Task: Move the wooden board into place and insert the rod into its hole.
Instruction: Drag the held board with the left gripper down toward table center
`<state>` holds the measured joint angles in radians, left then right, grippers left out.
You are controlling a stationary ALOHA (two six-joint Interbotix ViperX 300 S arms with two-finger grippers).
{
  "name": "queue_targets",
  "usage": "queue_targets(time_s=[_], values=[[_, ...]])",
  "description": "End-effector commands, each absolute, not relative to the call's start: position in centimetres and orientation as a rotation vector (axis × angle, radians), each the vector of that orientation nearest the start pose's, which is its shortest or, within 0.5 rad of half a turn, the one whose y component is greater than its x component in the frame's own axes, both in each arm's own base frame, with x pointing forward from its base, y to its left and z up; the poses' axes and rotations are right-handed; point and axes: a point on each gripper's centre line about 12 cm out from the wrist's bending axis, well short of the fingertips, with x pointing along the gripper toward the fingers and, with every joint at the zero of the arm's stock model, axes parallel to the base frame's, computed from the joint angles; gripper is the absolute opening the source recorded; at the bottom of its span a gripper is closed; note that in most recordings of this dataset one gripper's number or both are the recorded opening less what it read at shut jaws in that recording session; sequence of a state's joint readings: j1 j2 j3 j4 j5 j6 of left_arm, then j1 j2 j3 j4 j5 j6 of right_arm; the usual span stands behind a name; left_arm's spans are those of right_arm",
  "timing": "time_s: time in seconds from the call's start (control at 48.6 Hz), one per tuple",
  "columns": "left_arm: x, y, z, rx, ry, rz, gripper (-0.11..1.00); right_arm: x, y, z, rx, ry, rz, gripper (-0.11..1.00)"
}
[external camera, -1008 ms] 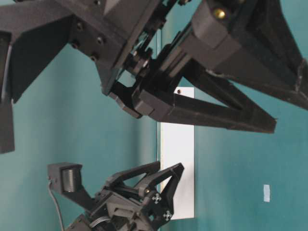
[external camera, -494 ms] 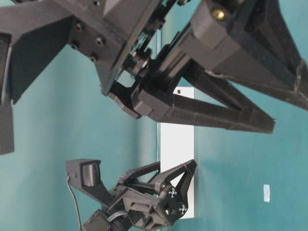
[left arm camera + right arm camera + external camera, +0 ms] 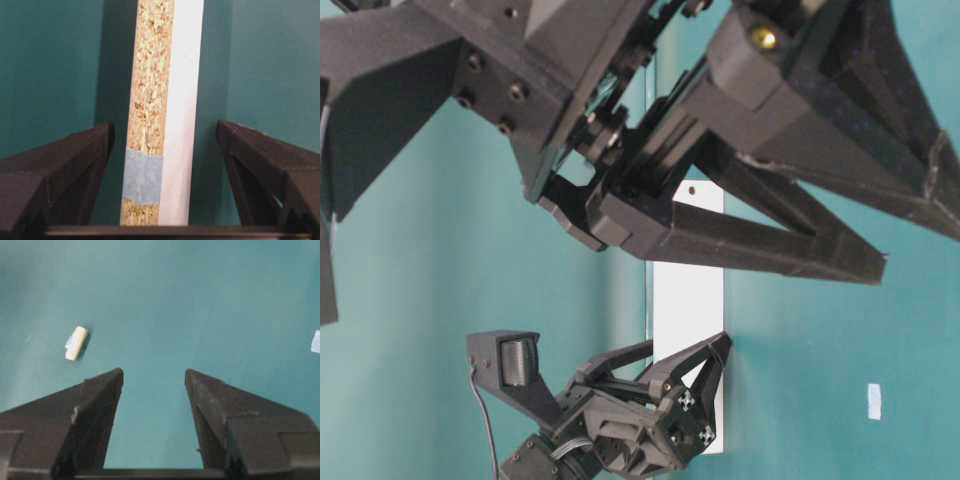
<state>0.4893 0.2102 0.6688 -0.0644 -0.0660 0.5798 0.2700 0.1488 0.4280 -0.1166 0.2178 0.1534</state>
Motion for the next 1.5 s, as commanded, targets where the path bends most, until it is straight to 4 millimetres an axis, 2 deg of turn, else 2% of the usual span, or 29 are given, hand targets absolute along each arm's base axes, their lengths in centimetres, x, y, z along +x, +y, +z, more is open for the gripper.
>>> queue_targets(time_s=[0.0,0.082,0.247,0.288,0.658,0.947,1.049,1.255,1.481], values=[[35.1,19.2,10.1,0.291,0.862,0.266,0.83,42.8,11.6,18.4,-0.076,0.742,0.221,0.62],[35.0,19.1,10.0,0.292,0.867,0.263,0.73,42.8,11.6,18.4,-0.074,0.742,0.221,0.62],[34.6,18.9,10.0,0.299,0.881,0.253,0.27,42.8,11.6,18.4,-0.079,0.741,0.222,0.62],[34.6,18.9,10.1,0.308,0.885,0.247,0.20,42.8,11.6,18.4,-0.082,0.741,0.222,0.62],[34.7,18.9,11.5,0.325,0.866,0.247,0.21,42.9,11.5,18.3,-0.096,0.742,0.223,0.62],[35.3,18.1,15.5,0.270,0.816,0.263,0.21,42.7,11.4,18.5,-0.099,0.753,0.220,0.62],[35.7,16.8,16.1,0.255,0.806,0.243,0.21,42.7,11.3,18.6,-0.100,0.752,0.218,0.62],[37.3,13.1,16.2,0.200,0.781,0.186,0.21,42.5,11.1,19.1,-0.120,0.750,0.216,0.62],[38.5,8.9,15.7,0.086,0.763,0.144,0.21,42.0,10.8,21.0,-0.117,0.733,0.209,0.62]])
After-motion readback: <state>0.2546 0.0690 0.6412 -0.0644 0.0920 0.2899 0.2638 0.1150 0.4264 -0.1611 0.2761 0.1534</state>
